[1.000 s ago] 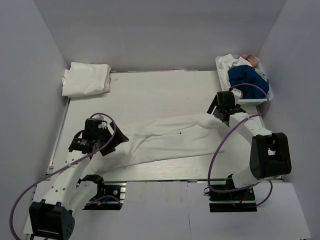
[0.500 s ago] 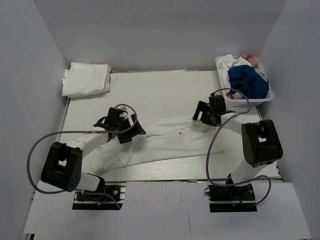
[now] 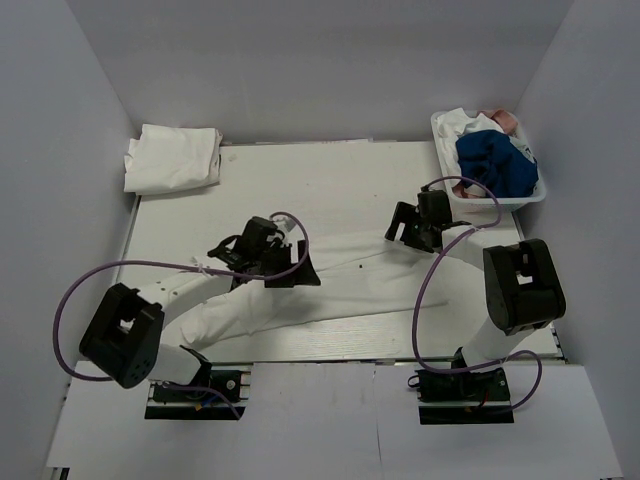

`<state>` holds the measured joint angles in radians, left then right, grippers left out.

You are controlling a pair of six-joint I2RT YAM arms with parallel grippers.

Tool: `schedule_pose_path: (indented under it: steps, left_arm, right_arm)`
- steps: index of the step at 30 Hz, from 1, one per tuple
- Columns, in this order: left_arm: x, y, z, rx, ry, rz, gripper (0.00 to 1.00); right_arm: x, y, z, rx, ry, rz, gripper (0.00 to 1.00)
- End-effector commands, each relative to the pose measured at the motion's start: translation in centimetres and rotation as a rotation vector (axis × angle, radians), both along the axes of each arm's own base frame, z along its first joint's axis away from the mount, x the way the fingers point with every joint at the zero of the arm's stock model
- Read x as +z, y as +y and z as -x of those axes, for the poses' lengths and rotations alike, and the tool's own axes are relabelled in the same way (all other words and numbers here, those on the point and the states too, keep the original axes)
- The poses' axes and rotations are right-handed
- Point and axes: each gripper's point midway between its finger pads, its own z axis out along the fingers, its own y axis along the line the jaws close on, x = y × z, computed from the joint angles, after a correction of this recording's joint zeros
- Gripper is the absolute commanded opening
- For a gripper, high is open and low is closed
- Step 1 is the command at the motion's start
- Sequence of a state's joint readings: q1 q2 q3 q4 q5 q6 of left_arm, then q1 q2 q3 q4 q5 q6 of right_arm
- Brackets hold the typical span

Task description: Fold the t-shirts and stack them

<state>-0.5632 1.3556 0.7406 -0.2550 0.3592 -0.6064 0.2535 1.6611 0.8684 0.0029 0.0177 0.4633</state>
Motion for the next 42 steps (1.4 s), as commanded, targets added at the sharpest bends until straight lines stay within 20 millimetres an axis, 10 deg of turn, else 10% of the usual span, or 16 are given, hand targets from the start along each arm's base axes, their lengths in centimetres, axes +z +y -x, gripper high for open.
schedule_pose_path:
  steps: [1, 6, 13, 21, 30, 33, 36, 37, 38, 39, 42]
  left_arm:
    - [-0.9, -1.2, 2.3, -0.163, 0.028, -0.024, 0.94]
    - [-1.1, -0.4, 1.8, -0.113, -0.004, -0.146, 0.94]
    - [3.4, 3.7, -2.1, 0.322, -0.173, -0.105, 0.99]
    - [-1.7, 11.2, -3.1, 0.723, -0.033, -0.282, 0.99]
    - [-9.2, 13.7, -7.5, 0.859, 0.109, -0.355, 0.99]
    - [-7.7, 11.4, -13.8, 0.814, 0.061, -0.299, 0.99]
    - [-11.9, 10.9, -17.0, 0.756, 0.097, -0.391, 0.99]
    - [-10.0, 8.9, -21.2, 0.722, 0.035, -0.331, 0.99]
    - [-13.7, 8.4, -21.9, 0.678, 0.087, -0.381, 0.99]
    - [-10.5, 6.1, -27.5, 0.640, -0.018, -0.318, 0.99]
    - [-10.7, 1.1, -35.0, 0.521, -0.101, -0.264, 0.99]
  right_arm:
    - [1.9, -0.6, -1.0, -0.026, -0.058, 0.016, 0.90]
    - [2.8, -0.5, -1.0, -0.015, -0.067, 0.022, 0.90]
    - [1.6, 0.8, -1.7, -0.005, -0.045, -0.030, 0.90]
    - [0.1, 0.2, -1.1, -0.041, -0.011, -0.012, 0.90]
    - [-2.4, -1.2, 2.3, -0.107, 0.113, 0.022, 0.90]
    - [-3.0, -0.8, 4.8, -0.139, 0.157, -0.013, 0.90]
    - [-2.9, 0.9, 7.6, -0.120, 0.178, -0.066, 0.90]
    - [-4.2, 1.0, 9.8, -0.100, 0.227, -0.061, 0.90]
    - [-4.2, 2.0, 11.1, -0.063, 0.243, -0.056, 0.90]
    - [-4.3, 2.1, 12.2, -0.047, 0.257, -0.042, 0.90]
    - [-4.1, 3.6, 15.8, 0.075, 0.276, -0.008, 0.90]
